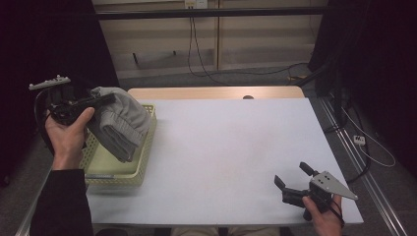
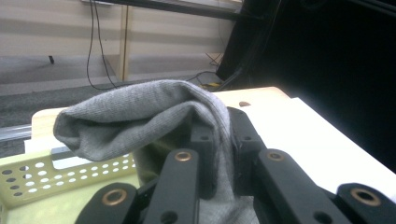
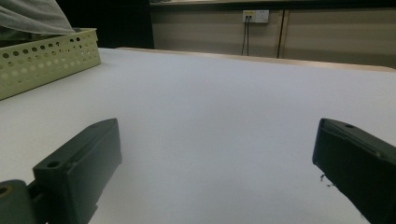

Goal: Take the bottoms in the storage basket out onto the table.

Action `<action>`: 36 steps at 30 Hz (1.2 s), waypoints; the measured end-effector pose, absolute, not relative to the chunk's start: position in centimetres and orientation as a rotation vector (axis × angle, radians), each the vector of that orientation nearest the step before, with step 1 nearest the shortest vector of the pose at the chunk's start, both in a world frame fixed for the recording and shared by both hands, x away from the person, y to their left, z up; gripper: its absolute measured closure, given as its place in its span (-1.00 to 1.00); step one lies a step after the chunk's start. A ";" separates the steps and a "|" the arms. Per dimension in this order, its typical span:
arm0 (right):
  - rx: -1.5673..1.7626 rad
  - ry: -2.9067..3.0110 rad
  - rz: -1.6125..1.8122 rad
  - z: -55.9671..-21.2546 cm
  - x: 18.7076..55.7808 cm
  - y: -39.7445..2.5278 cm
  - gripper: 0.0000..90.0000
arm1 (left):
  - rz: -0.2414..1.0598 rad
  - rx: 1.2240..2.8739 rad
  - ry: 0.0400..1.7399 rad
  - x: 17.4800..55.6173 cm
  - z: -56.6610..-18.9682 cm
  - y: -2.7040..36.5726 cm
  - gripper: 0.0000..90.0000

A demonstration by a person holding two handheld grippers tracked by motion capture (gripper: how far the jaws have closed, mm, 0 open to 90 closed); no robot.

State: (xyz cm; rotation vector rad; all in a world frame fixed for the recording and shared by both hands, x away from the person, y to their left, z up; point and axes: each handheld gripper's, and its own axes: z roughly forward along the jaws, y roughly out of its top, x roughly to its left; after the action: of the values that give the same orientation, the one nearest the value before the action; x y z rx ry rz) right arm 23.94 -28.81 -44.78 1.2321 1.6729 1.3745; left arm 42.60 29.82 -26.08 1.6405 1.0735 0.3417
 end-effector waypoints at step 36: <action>1.230 1.680 1.374 -44.8 24.0 -28.7 -0.98 | 0.259 1.688 1.158 42.8 -30.1 31.3 0.84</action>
State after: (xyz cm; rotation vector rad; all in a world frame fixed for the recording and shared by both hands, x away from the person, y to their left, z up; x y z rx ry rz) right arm 23.99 -28.74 -44.82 1.2304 1.6802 1.3740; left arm 42.84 31.29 -30.12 1.6885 1.1582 0.2593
